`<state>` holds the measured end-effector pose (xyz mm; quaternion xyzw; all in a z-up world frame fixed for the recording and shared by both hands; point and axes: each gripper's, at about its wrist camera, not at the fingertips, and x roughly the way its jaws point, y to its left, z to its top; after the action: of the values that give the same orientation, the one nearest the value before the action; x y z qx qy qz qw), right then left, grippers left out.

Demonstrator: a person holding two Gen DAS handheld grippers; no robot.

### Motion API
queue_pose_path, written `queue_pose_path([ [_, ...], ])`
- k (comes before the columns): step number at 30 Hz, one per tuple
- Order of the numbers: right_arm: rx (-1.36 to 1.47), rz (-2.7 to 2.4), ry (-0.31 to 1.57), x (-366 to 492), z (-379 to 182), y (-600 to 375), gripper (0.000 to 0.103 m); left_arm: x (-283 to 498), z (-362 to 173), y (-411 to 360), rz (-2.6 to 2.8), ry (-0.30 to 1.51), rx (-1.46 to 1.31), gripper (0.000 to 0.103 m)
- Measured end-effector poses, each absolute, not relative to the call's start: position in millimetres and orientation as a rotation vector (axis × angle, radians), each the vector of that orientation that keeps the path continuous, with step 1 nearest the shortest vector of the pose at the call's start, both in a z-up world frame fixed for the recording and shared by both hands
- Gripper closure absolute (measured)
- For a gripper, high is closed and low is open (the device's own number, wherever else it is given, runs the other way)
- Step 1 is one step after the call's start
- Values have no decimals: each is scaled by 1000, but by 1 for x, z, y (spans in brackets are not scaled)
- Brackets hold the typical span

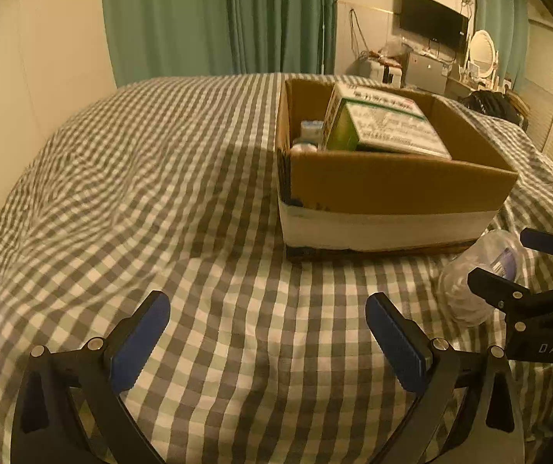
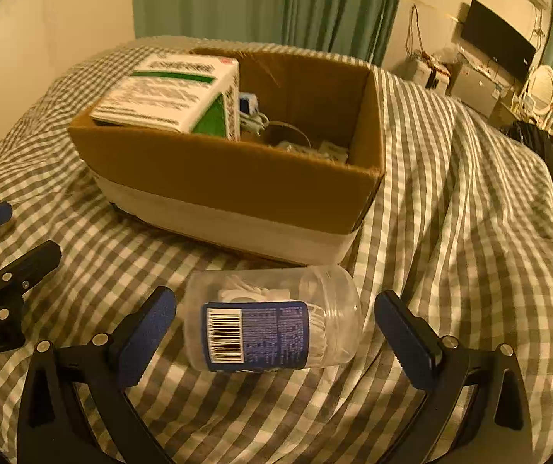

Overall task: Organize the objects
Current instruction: 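Lower the right tool onto the clear pill bottle and grasp it, then carry the pill bottle over the box and open the right tool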

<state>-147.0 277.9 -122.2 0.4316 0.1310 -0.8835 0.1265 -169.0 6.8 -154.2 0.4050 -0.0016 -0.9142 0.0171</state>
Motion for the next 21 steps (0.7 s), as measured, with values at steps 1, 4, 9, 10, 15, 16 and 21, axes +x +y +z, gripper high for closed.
queue_pose_path([
  [1,1273,-2570,376,-149,-125,279,0,-170,-157,7,-2838,-6,1267,0],
  [4,1310,-2564,373,-152,-130,281,0,-173,-160,7,-2829,-13,1290,0],
  [9,1319,-2547,378,-152,-133,281,4,-174,-163,8,-2819,-20,1309,0],
  [10,1319,-2542,375,-151,-133,281,10,-173,-163,8,-2819,-19,1308,0],
  [15,1315,-2536,367,-148,-130,284,14,-171,-161,9,-2818,-21,1309,0],
  [16,1311,-2537,366,-148,-129,284,14,-170,-160,9,-2818,-25,1309,0],
  [21,1275,-2551,348,-137,-118,280,14,-165,-154,9,-2827,-28,1292,0],
])
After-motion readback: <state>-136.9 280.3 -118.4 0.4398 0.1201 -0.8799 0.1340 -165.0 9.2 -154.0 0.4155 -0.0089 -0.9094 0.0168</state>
